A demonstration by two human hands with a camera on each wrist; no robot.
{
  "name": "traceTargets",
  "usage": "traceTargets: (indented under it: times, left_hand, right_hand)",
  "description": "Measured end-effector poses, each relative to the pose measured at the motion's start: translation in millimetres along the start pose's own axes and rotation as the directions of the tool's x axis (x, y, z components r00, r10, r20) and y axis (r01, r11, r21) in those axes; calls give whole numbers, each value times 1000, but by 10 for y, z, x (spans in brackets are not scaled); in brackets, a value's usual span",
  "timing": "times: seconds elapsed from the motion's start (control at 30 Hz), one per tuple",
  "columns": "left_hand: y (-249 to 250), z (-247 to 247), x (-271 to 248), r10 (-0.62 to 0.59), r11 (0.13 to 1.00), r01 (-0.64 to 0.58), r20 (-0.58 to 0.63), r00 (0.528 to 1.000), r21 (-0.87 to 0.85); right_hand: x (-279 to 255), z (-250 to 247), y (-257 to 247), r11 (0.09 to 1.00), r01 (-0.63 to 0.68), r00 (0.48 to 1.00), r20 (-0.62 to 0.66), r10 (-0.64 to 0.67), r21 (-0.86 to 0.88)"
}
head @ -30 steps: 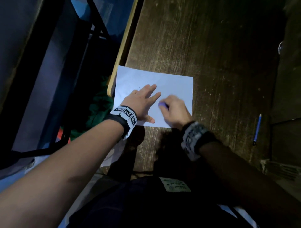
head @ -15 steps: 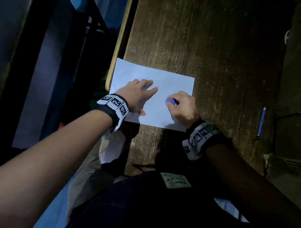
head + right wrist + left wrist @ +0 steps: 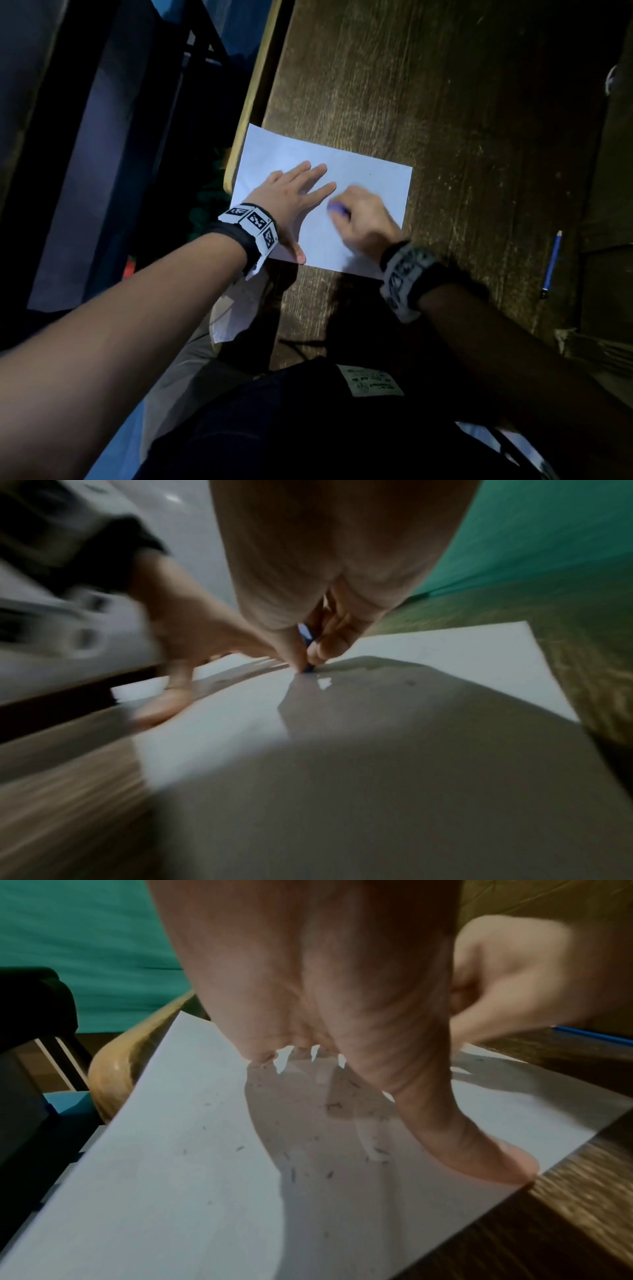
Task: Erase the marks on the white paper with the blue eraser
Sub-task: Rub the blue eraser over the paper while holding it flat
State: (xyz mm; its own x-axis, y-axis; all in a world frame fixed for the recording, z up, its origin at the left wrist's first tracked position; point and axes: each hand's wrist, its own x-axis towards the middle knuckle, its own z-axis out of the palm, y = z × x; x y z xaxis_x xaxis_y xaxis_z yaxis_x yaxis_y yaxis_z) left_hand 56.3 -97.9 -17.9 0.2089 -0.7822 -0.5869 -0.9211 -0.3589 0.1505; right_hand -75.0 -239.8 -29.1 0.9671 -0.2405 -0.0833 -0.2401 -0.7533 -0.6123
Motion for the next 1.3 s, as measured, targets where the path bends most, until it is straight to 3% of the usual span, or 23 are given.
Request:
traceTargets:
  times: [0.07,0.13,0.23,0.3,0.37,0.43,0.47,0.53,0.6,0.67,0.73,0.8,0.87,0.93,1.0,1.03,1.07,1.13,1.2,1.23,1.3]
  left_hand:
    - [-2,3,19,-11,1000,11,-10,1000,0]
    - [3,-3,28,-22,1000,22,-27,999,-4]
    - [6,-8,34,-41,999,41,-46,998,-8]
    - [4,1,45,-40,999,40,-42,998,-5]
    - [7,13,55,-41,999,41,-32,999,2]
    - [5,14,66,-41,999,40,-23,999,-9]
    - [2,8,65,-39,999,39,-26,999,-11]
    - [3,-1,46,-39,999,39,-40,998,-9]
    - [9,-7,33,-47,999,47,-40,998,-10]
    - [22,-11,45,-51,999,51,-38,998,-8]
    - [15,-16,66,-58,998,58,-28,998,-3]
    - [3,-25,77,-54,999,54,-18,998,-9]
    - [1,-20,77,-55,998,54,-20,998,-16]
    - [6,1,81,-73,997,73,-25,997,-20]
    - [21,-7,84,-89,996,89,-23,996,-20]
    - [25,-12,84,-90,996,90,-21,996,-22]
    - [27,-28,79,-86,996,85,-19,996,-26]
    - [28,-47,61,-72,997,72,-13,997,-25]
    - [30,-54,53,-65,998,65,-18,998,-25]
    - [29,-47,55,-68,997,67,-26,997,-29]
    - [37,-29,60,-85,996,83,-31,996,-39]
  right_hand:
    - [224,-60,132,988,-157,972,-175,156,13]
    - [148,46,59,984,-173,960,-216,180,51]
    - [-290,219,-208,995,62,998,-18,-61,74]
    - [-172,75,-154,991,106,988,106,-114,77]
    - [171,-75,-6,1000,-16,1000,-3,16,8]
    - [345,-126,123,984,-177,963,-204,179,27]
    - [318,-70,111,979,-199,949,-243,203,42]
    - [50,105,-76,995,-92,977,-190,98,38]
    - [-282,198,-249,993,104,995,-3,-104,50]
    - [-216,100,-209,989,123,982,136,-133,82]
    - [112,-40,-75,1000,-7,999,37,6,27]
    - [343,-110,73,988,-150,974,-167,154,38]
    - [289,6,40,979,-194,950,-238,202,57]
    - [-13,216,-179,999,-33,992,-124,37,30]
    - [-225,239,-274,984,172,981,88,-175,36]
    - [-132,165,-235,981,186,972,137,-192,56]
    - [30,86,-174,990,138,982,123,-142,41]
    - [348,-28,-27,998,-61,995,-75,61,-5]
    - [434,-1,79,982,-189,951,-245,189,26]
    - [351,89,12,984,-176,950,-257,179,34]
    - [-19,294,-228,999,8,990,-139,-1,45]
